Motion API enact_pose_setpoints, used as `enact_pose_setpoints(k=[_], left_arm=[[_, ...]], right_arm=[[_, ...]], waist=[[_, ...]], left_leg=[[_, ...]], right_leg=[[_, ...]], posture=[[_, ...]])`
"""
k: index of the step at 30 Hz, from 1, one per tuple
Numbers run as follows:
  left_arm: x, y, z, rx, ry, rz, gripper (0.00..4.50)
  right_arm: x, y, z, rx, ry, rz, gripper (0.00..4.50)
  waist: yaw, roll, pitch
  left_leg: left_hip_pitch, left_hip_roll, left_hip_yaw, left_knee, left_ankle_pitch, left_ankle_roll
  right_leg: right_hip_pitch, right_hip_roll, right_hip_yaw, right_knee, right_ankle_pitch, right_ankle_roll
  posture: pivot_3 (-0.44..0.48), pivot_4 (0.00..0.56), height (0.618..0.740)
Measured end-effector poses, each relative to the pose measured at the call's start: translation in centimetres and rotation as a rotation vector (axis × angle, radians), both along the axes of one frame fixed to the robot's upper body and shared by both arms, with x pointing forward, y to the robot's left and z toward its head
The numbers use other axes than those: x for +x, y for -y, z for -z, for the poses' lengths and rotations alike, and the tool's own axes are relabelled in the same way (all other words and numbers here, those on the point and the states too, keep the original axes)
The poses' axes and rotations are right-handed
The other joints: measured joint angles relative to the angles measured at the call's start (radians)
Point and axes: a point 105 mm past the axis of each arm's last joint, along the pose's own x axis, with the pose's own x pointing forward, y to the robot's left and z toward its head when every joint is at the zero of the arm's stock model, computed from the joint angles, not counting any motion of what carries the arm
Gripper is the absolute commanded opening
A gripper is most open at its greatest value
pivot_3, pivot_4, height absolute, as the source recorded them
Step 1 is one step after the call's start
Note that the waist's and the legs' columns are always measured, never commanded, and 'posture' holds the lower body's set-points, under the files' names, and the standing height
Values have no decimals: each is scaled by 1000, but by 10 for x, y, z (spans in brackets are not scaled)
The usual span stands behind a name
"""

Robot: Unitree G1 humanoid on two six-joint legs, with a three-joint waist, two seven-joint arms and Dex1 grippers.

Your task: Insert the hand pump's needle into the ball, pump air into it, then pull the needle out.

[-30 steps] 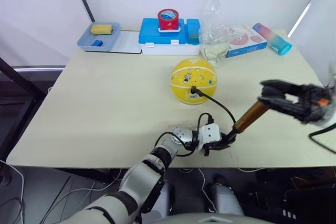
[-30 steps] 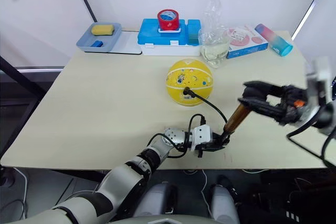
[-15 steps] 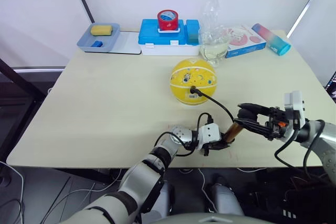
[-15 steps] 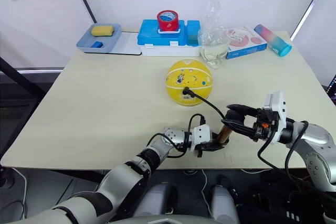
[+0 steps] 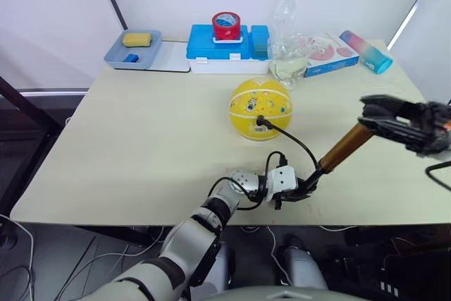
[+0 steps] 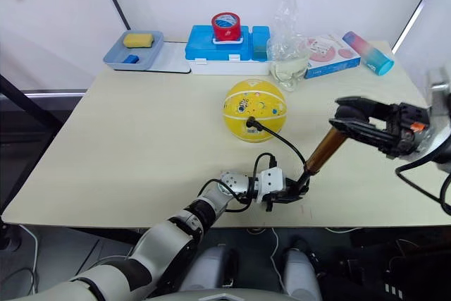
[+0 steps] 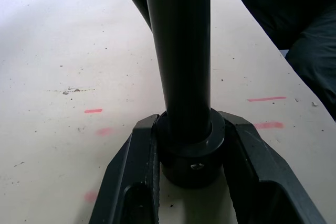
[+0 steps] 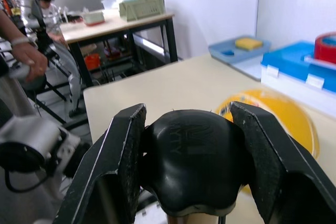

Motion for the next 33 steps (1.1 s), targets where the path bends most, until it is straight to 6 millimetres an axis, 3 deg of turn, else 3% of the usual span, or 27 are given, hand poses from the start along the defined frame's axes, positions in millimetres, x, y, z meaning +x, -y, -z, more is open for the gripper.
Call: enact_pose_setpoints(k=[5,8,19,20,23,30,33], left_arm=[[0,0,0,-2,3,4,1154],[-1,0,0,1,3,5,1154],[0,-1,1,6,3,0,1154],[0,-2,1,8,1,-2,1154],[1,-2,1,9,0,-4,1154],[1,-2,1,7,0,-3,1154],[0,0,0,2,4,2,1154]], right_arm=[[1,-1,-1,-4,-25,4,2051],[-1,-3,9,-57,-15,6,2051],[10,-20,81,-132,-42,1,2051],[13,-24,96,-129,-46,13,2051],[16,-27,107,-132,-42,25,2051],[15,-24,105,-118,-63,17,2051],[13,-16,86,-87,-79,15,2051]], waist=[[1,0,0],[1,0,0],[-2,-1,-1],[-2,-1,-1],[-3,-1,-1],[-4,0,-1],[-1,1,0]], left_leg=[[-2,0,0,0,0,0],[-2,0,0,0,0,0],[1,0,0,0,0,0],[2,0,0,0,0,0],[3,0,0,0,0,0],[3,0,0,0,0,0],[1,0,0,0,0,0]], right_leg=[[-2,0,0,0,0,0],[-2,0,0,0,0,0],[0,1,0,1,0,0],[0,1,0,1,0,0],[1,1,0,1,0,0],[1,1,0,1,0,0],[1,0,0,1,0,0]], posture=[[0,150,739],[0,150,739],[0,150,739],[0,150,739],[0,150,739],[0,150,739],[0,150,739]])
